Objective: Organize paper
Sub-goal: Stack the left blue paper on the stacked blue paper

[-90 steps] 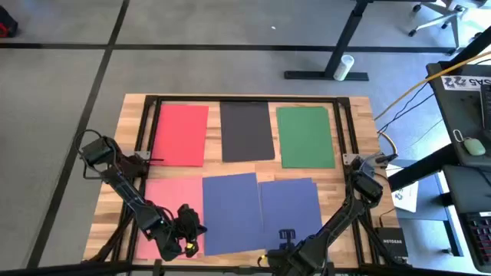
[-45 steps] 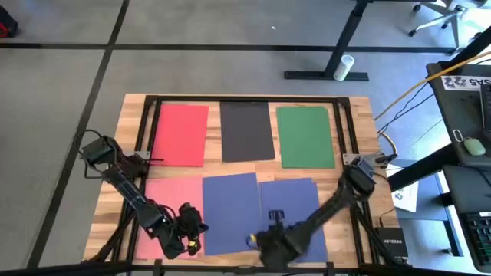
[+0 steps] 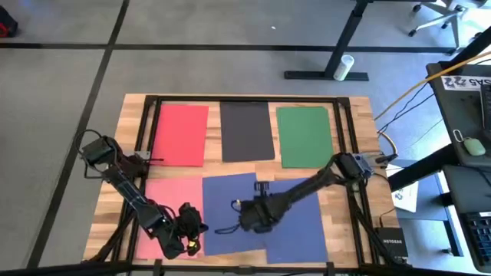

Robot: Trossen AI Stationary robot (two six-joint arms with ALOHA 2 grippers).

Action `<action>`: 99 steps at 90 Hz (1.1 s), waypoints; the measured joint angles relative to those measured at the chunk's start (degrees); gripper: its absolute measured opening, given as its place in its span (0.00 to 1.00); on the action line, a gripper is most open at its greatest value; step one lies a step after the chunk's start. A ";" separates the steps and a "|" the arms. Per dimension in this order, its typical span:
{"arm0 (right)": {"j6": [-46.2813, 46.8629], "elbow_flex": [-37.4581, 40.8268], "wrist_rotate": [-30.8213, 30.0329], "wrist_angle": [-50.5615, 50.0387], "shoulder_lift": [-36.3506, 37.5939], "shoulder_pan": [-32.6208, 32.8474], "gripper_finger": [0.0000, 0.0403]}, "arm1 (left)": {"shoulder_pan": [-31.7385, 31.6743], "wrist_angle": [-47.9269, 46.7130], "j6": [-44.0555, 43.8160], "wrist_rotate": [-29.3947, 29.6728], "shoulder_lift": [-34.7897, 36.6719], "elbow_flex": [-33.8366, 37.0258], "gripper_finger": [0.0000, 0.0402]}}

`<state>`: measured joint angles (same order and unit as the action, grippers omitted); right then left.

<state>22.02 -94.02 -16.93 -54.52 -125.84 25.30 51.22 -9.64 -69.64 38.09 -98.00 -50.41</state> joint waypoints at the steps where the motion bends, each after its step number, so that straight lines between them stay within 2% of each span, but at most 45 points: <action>1: 0.01 0.24 0.01 -0.06 -0.03 -0.11 0.00 | 0.00 -0.01 -0.01 0.00 0.00 0.00 0.00; 25: 1.54 4.57 0.35 1.57 0.39 -0.90 0.00 | 0.07 -0.05 0.01 0.00 0.00 0.00 0.00; 44: 2.99 4.70 0.53 -0.32 0.55 0.24 0.00 | 0.07 -0.03 -0.27 0.00 0.00 0.00 0.00; 62: 6.33 5.01 0.90 -6.62 0.90 1.70 0.00 | 0.07 -0.03 -0.27 0.00 -0.02 0.00 0.00; 79: 6.73 5.08 0.90 -5.66 2.87 2.51 0.00 | 0.07 0.25 0.26 0.00 -0.44 0.04 0.00; 87: 6.74 4.99 0.28 -5.26 5.13 2.97 0.00 | 0.07 1.67 5.86 -0.71 -0.60 0.09 0.00; 99: 7.52 4.99 -0.13 -5.02 8.11 3.73 0.00 | 0.07 9.74 21.96 -7.30 -0.92 0.04 0.00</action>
<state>29.54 -89.03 -17.06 -59.55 -117.73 29.03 51.29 0.10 -47.68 30.79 -98.91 -50.37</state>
